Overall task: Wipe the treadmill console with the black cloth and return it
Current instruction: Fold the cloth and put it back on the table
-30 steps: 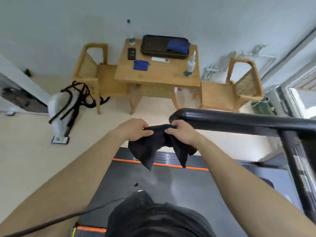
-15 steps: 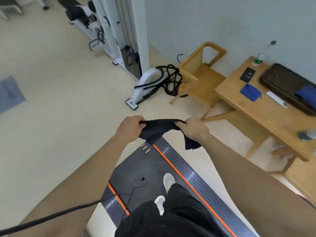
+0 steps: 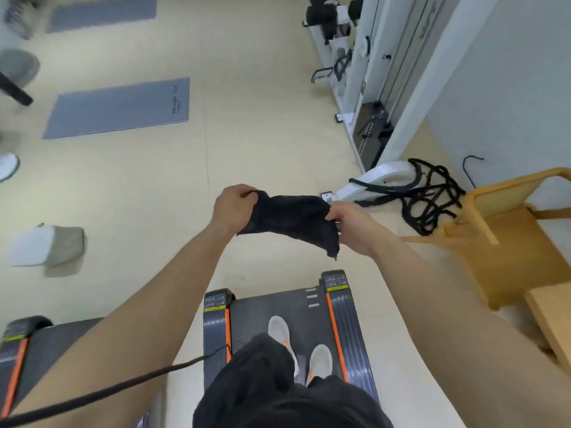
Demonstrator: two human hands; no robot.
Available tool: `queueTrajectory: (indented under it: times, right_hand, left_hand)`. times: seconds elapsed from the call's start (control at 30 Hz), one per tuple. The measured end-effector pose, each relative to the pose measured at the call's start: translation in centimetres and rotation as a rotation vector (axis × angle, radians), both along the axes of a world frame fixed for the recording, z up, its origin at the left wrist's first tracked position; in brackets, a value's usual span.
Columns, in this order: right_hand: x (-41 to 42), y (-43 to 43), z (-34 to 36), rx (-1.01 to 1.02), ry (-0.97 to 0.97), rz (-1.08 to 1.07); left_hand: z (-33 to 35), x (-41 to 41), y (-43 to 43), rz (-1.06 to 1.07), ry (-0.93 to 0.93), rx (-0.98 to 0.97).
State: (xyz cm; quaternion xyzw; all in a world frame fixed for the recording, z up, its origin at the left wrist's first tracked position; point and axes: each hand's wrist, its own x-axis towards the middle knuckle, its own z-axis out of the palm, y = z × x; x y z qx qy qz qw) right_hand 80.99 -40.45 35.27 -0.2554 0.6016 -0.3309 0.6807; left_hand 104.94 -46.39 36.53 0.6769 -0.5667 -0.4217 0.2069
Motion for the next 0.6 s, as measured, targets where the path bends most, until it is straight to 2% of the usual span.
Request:
queueTrajectory:
  times: [0.1,0.2,0.3,0.6]
  right_hand:
    - [1.6,-5.6,-0.7,0.015,-0.155,-0.041]
    - [2.9,-10.7,-1.2,0.062,-0.162,-0.08]
    - [3.3,-15.5,-2.4,0.114,-0.138,-0.152]
    - [0.3,-27.6,-9.2,0.112,-0.311,-0.476]
  left_hand:
    - [-0.2,-0.4,-3.7,0.014,0.159,0.106]
    - [-0.8,-1.6,-7.7,-0.02,0.246,0.149]
    - [-2.1,-2.7,-12.4,-0.06,0.214,0.115]
    - [-7.7,-7.7,-25.8,-0.351,0.083,0.029]
